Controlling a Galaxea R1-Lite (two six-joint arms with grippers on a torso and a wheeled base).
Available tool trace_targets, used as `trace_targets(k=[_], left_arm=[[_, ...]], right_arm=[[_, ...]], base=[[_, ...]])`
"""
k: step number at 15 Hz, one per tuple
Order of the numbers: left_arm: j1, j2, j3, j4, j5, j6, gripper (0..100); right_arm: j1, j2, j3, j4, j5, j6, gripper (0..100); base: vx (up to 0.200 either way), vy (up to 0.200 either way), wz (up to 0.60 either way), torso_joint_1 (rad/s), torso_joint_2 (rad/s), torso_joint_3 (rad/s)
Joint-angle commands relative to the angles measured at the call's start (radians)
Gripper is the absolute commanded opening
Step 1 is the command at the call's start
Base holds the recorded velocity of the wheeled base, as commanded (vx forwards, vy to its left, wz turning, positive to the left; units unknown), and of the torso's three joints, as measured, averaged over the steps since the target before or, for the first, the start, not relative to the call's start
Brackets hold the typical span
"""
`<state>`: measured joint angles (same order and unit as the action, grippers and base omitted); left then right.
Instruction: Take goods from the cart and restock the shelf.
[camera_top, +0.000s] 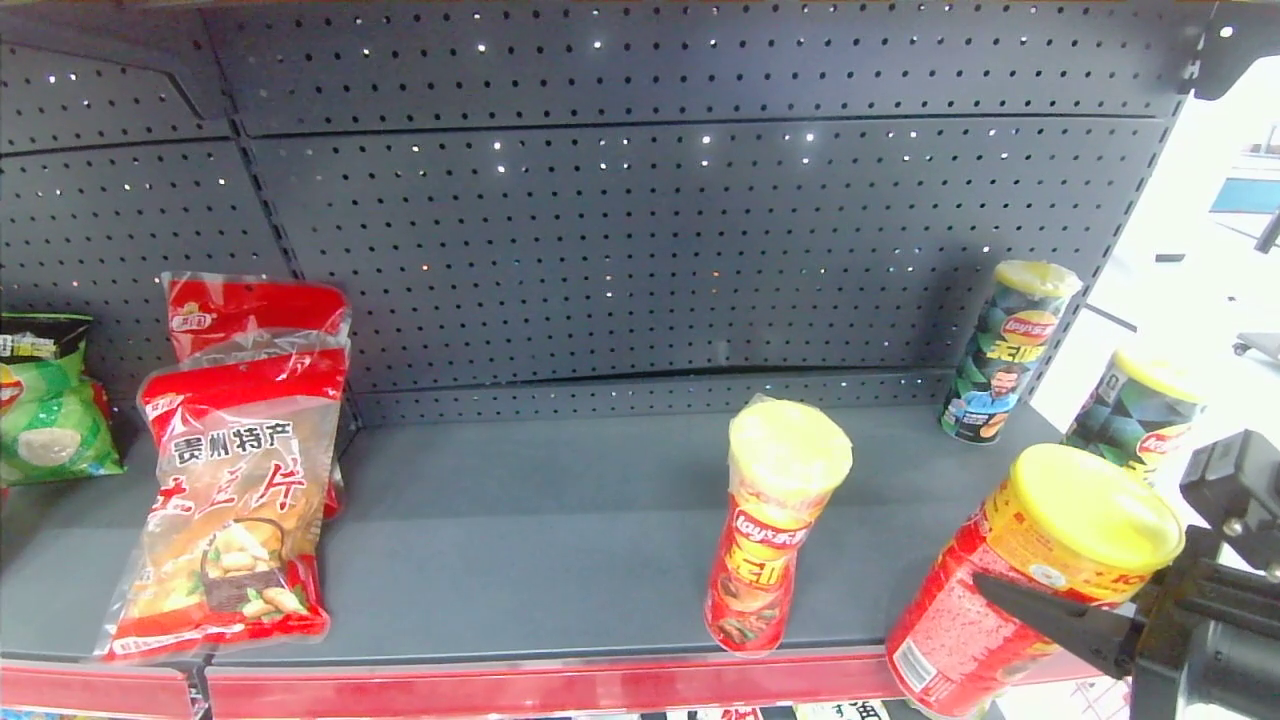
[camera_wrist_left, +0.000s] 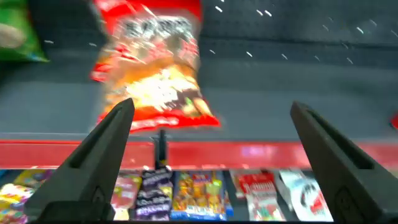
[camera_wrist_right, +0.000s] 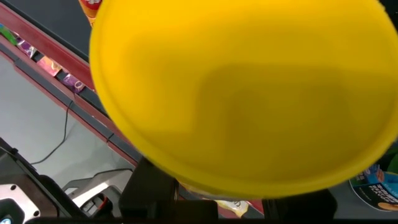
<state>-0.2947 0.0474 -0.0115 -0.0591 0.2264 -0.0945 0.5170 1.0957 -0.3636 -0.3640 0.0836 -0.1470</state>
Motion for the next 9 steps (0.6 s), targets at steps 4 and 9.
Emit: trace_targets(k=[4,9], left_arm=[[-0.023,-0.047,0.011,0.024,-0.13,0.016,100],[-0.023,-0.047,0.011,0.056,-0.179,0.062,100]], right_arm=[[-0.005,-0.007,-0.003,-0.001,0.001,0.0,0],[-0.006,-0.007,-0.006,-0.001,0.001,0.0,0]], base=[[0.0,0.0,0.0,0.0,0.0,0.0],[0.0,0.0,0.0,0.0,0.0,0.0]])
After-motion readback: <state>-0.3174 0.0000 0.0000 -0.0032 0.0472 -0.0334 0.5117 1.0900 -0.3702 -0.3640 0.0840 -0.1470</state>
